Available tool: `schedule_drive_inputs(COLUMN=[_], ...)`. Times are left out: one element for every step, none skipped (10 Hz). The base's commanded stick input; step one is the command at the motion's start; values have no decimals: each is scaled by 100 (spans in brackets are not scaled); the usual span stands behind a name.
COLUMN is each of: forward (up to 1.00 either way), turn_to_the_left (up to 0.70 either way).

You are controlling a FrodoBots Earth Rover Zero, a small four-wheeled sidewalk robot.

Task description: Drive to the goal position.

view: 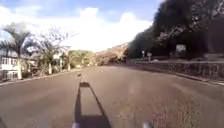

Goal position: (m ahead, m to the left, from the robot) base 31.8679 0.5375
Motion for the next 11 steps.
schedule_drive_inputs(forward=[85,85,85,85,85,85,85,85,85,85,85], turn_to_the_left=[-11,-11,-11,-14,-18,-23,-14,-12,-10,-34,-34])
